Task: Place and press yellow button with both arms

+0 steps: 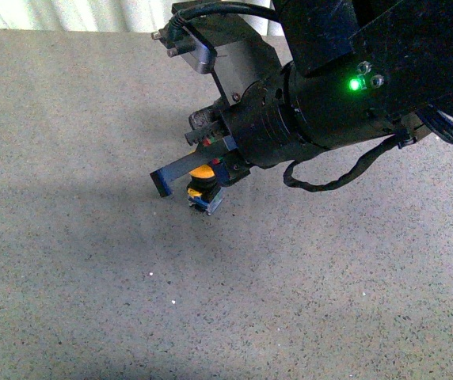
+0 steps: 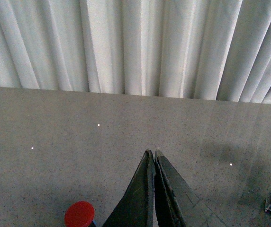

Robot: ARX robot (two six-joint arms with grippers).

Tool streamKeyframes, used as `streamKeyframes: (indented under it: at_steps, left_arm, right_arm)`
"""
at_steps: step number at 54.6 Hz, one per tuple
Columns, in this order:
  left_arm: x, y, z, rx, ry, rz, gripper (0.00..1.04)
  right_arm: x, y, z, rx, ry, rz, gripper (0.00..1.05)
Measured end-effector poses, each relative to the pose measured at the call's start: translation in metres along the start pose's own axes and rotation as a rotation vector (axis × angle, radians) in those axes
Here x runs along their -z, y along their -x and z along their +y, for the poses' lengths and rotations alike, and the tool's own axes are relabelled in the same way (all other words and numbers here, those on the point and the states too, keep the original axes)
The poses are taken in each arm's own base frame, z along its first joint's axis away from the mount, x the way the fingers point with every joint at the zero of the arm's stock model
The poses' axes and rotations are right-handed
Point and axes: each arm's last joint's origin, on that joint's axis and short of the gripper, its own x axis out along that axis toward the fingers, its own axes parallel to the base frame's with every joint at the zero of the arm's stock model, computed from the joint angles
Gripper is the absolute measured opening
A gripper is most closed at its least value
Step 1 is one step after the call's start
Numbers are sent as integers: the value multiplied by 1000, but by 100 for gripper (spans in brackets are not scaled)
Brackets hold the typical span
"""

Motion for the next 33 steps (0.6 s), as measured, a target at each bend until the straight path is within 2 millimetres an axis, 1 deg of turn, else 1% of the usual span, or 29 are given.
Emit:
streamKeyframes:
  at_steps: [10, 13, 17, 23, 25, 29, 30, 31, 33]
  left_arm:
    - [0, 0, 0, 0, 0, 0, 1]
    - [0, 0, 0, 0, 0, 0, 1]
    - [0, 0, 0, 0, 0, 0, 1]
    - [0, 0, 0, 0, 0, 0, 1]
    - [0, 0, 0, 0, 0, 0, 1]
    - [0, 0, 0, 0, 0, 0, 1]
    - [0, 0, 0, 0, 0, 0, 1]
    - [0, 0, 0, 0, 0, 0, 1]
    - [0, 0, 0, 0, 0, 0, 1]
  right_arm:
    - [-7, 10, -9, 14, -65, -52, 1]
    - [-10, 15, -14, 25, -94, -73, 1]
    - [-17, 28, -22, 41, -137, -125, 1]
    - [-30, 58, -35, 77, -203, -241, 1]
    - [-34, 76, -39, 96, -231, -311, 2]
    - [-36, 106, -44, 173, -257, -420, 14]
    - [-34, 110, -45, 221, -254, -454, 14]
    - [-33, 115, -45, 275, -250, -498, 12]
    - [-23, 132, -46, 473, -225, -664, 1]
